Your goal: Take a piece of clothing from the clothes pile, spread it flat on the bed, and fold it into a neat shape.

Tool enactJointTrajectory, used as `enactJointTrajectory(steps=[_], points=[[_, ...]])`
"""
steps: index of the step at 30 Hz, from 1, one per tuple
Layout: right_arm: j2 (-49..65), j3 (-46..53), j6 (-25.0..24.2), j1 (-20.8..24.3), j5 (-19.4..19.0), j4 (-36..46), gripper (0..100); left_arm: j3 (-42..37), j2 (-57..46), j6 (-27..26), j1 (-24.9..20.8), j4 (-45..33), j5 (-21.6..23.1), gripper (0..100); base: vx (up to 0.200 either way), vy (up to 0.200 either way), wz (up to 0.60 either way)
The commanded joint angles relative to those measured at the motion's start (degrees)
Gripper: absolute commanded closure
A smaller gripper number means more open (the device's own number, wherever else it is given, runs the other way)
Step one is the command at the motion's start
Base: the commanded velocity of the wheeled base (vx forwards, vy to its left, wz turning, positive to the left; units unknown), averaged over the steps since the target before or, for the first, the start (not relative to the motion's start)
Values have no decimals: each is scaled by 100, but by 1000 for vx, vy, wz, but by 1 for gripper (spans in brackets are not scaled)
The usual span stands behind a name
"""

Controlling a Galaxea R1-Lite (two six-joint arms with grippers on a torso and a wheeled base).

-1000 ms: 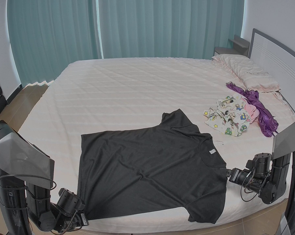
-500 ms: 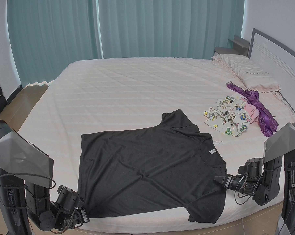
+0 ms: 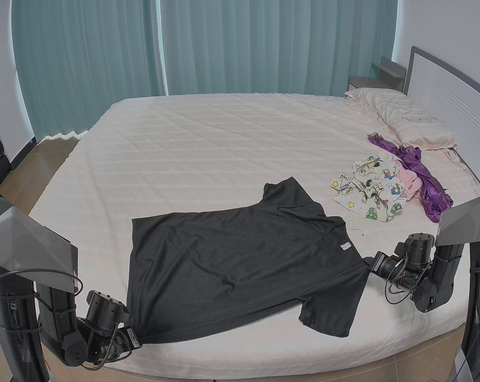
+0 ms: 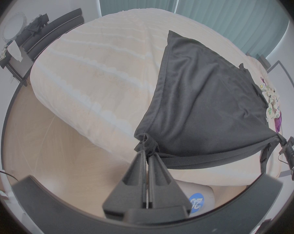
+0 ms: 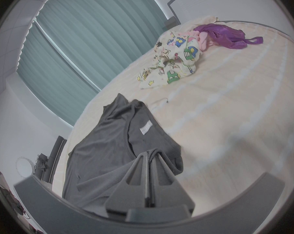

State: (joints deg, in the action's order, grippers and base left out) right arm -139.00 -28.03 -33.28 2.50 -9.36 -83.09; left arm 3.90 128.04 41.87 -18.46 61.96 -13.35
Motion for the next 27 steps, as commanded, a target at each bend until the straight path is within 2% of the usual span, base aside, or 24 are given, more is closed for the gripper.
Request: enactJointTrajectory(steps=[1,5,6,11,16,20,21,26,27], points=[[-75,-318,15,-30,-154,109,100,102,55,22,61,167,131,100,0,0,0],[-312,-625,32,-4,-268,443,100,208,292,102,70,474,254,100,0,0,0],[-409,-651,32,-4,-268,452,0,260,389,172,70,554,245,100,0,0,0],[-198,-616,41,-83,-215,417,0,418,652,523,70,1037,245,100,0,0,0],[681,-80,23,-443,-215,487,0,383,687,550,88,1195,263,100,0,0,0],[1050,350,-38,-382,-206,698,0,366,696,567,105,1195,280,100,0,0,0],[1173,667,-117,-267,-224,715,0,366,687,638,105,1204,280,100,0,0,0],[1164,1660,-1154,541,-206,487,0,392,635,1121,105,1213,359,100,0,0,0],[1138,1845,-1190,664,-206,425,0,375,635,1130,105,1213,421,100,0,0,0]])
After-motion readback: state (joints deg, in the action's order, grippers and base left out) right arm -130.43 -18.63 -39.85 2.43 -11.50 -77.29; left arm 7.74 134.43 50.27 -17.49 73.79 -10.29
